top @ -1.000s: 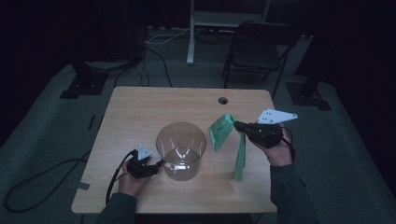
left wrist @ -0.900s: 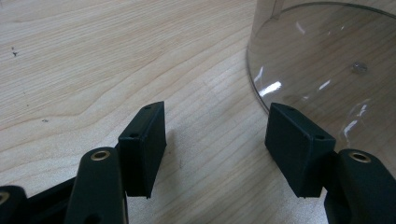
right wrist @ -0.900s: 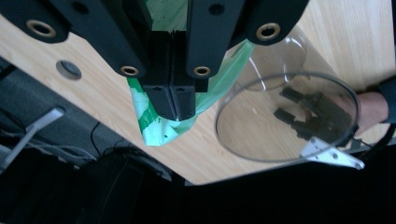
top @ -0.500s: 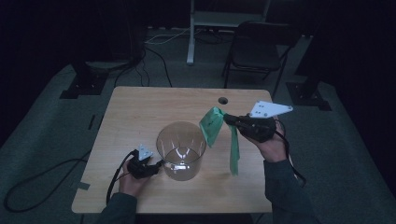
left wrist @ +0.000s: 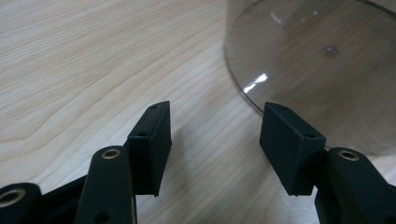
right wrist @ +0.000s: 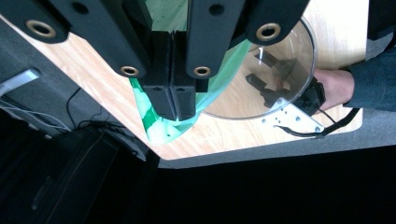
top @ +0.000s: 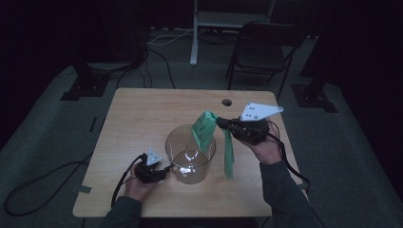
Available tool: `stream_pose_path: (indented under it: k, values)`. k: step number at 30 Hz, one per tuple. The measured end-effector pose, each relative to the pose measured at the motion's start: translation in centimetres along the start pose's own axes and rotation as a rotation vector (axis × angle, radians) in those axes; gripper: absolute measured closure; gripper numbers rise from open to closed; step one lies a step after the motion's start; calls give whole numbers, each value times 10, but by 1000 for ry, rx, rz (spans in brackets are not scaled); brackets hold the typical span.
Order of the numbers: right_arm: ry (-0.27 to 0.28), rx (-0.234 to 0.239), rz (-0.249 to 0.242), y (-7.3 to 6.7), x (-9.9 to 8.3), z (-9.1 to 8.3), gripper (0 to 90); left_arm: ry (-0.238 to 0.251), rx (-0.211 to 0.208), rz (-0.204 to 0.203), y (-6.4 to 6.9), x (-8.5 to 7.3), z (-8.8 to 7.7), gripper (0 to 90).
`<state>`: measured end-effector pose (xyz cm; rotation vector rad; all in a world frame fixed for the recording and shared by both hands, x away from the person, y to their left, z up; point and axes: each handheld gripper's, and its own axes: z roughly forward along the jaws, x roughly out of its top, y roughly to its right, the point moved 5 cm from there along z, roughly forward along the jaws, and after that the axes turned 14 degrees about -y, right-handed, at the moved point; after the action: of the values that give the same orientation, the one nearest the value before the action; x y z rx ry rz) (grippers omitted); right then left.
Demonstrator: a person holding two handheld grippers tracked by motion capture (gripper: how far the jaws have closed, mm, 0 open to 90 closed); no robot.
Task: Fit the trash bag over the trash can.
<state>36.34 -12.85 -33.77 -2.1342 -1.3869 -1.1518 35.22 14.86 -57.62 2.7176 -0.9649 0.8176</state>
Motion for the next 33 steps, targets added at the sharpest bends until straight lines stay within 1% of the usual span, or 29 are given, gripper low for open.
stream_pose_path:
  k: [1,2,3,4,5,6,7,8,9,10,11,15,16,17,18,19,20,21,23,24,25,26,27,28,29,30,31,32,33]
  values:
    - [0,0,0,0,0,0,891,0,0,0,0,0,0,432]
    - [-8,5,-4,-2,0,4,891,1,2,1,0,0,0,432]
    - [-22,21,-14,-6,0,11,889,1,2,1,0,0,0,426]
    - [-31,29,-21,-8,0,16,875,0,0,0,0,0,0,424]
    - [-31,29,-21,-8,0,16,875,0,0,0,0,0,0,422]
    - [-51,54,-34,-13,-1,24,779,1,-1,0,0,0,0,422]
    - [-51,54,-34,-13,-1,24,779,1,-1,0,0,0,0,420]
    - [-55,54,-41,-14,-2,27,750,4,-1,-2,0,0,0,420]
    - [-61,42,-40,-15,-2,30,726,1,-4,0,0,-1,0,417]
    - [-57,41,-29,-14,-4,30,693,2,-4,-1,0,-1,0,414]
    - [-57,41,-29,-14,-4,30,693,3,-4,0,0,-1,0,414]
    - [-53,30,-5,-13,-13,22,659,4,-3,1,0,-1,0,412]
    - [-60,12,-10,-14,-17,21,658,4,-6,0,-1,-1,0,410]
    - [-60,12,-10,-14,-17,21,658,4,-6,0,-1,-1,0,409]
    - [-64,-4,-4,-16,-25,18,656,5,-7,-1,-1,-1,0,408]
    - [-64,-4,-4,-16,-25,18,656,5,-9,-1,-1,-1,0,408]
    - [-65,-4,4,-17,-30,16,656,6,-10,-4,-1,-1,0,406]
    - [-72,-16,22,-18,-42,15,656,6,-12,-7,-1,-1,1,404]
    - [-84,-16,40,-18,-52,15,656,7,-17,-8,-2,-2,1,402]
    - [-84,-16,40,-18,-52,15,656,7,-17,-8,-2,-2,1,400]
    - [-88,-20,51,-17,-58,15,656,7,-19,-11,-2,-2,1,400]
    - [-94,-23,70,-17,-69,15,657,7,-20,-12,-2,-1,1,398]
    - [-94,-23,70,-17,-69,15,657,7,-20,-12,-2,-1,1,398]
    - [-97,-24,81,-18,-74,15,659,7,-20,-14,-2,-1,1,398]
    - [-107,-21,103,-19,-87,17,667,6,-20,-12,-2,-2,1,398]
    - [-110,-19,112,-20,-92,18,669,7,-19,-12,-2,-2,1,397]
    - [-110,-19,112,-20,-92,18,669,7,-19,-12,-2,-2,1,397]
    - [-120,-18,121,-21,-98,19,673,7,-18,-12,-2,-2,1,397]
    - [-137,-18,139,-24,-112,22,678,8,-18,-12,-2,-2,1,397]
